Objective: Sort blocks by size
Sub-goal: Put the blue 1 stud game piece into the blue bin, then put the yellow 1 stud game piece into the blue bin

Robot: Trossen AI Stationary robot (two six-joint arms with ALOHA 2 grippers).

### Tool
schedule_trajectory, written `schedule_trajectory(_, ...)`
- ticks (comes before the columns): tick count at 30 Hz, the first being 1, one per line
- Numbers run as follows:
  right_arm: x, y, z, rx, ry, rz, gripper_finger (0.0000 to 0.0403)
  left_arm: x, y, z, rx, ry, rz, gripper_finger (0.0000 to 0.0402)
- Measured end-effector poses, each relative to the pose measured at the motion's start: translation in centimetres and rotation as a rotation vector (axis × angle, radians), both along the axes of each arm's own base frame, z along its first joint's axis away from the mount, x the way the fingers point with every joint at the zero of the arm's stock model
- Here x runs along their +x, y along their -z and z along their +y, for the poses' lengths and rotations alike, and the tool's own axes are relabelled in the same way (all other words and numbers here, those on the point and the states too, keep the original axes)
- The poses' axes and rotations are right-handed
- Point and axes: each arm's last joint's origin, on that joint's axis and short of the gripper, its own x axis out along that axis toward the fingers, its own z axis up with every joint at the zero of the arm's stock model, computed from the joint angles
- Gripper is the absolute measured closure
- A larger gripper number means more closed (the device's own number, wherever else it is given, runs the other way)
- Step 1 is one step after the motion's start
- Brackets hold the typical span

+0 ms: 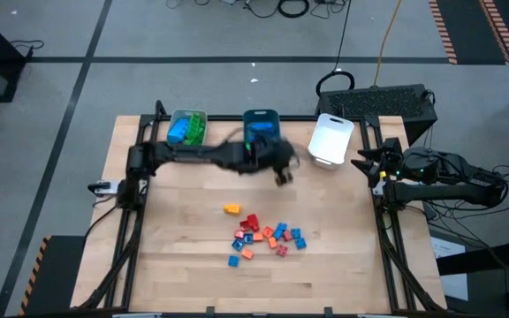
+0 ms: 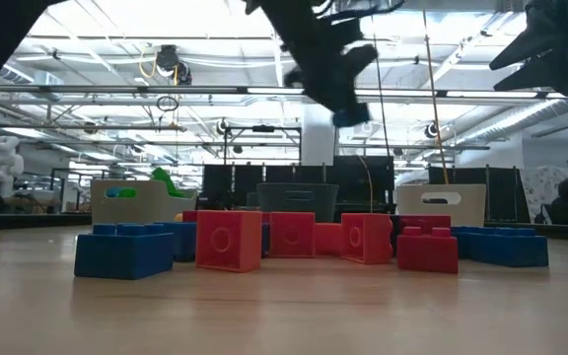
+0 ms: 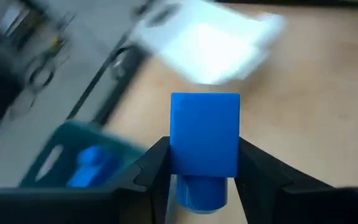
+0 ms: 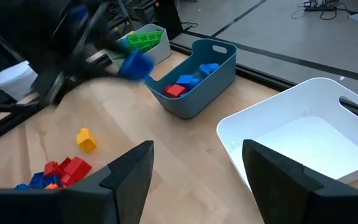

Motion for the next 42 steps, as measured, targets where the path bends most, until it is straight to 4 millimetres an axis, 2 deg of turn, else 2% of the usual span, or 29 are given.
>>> schedule_trajectory(2,0.0,0.0,0.0,0.0,0.0,0.0,0.0165,-0.6,-0.3,2.6,-0.032,-0.097,-0.019,0.0258)
schedule_trajectory(5,0.0,0.0,0.0,0.0,0.0,0.0,0.0165,-2.0,0.6,6.2,-0.08,-0.222,0.04,0.0258)
schedule_trajectory(9,0.0,0.0,0.0,0.0,0.0,0.0,0.0165,-3.6,1.2,9.9,-0.188,-0.314,0.069,0.0253)
schedule_trajectory(13,0.0,0.0,0.0,0.0,0.0,0.0,0.0165,-4.6,2.0,11.6,-0.237,-0.385,0.103,0.0198)
schedule_trajectory(16,0.0,0.0,0.0,0.0,0.0,0.0,0.0165,-4.7,2.0,12.0,-0.274,-0.36,0.101,0.0161)
schedule_trajectory(19,0.0,0.0,0.0,-0.005,-0.002,0.003,0.0165,-4.6,2.0,11.8,-0.306,-0.335,0.097,0.0147)
schedule_trajectory(21,0.0,0.0,0.0,-0.005,-0.003,0.003,0.0165,-4.4,2.2,11.0,-0.34,-0.296,0.112,0.0145)
schedule_trajectory(23,0.0,0.0,0.0,-0.005,-0.003,0.003,0.0165,-4.0,2.3,9.3,-0.369,-0.167,0.167,0.0144)
schedule_trajectory(27,0.0,0.0,0.0,-0.006,-0.003,0.003,0.0165,-3.6,2.9,3.5,-0.385,0.198,0.39,0.0143)
schedule_trajectory(30,0.0,0.0,0.0,-0.006,-0.003,0.003,0.0165,-3.7,3.2,-0.7,-0.364,0.349,0.51,0.0143)
schedule_trajectory(36,0.0,0.0,0.0,-0.003,-0.004,0.002,0.0165,-4.0,3.5,-6.4,-0.344,0.404,0.579,0.0142)
schedule_trajectory(42,0.0,0.0,0.0,-0.002,-0.005,0.002,0.0165,-5.3,6.4,-9.2,-0.372,0.381,0.678,0.0142)
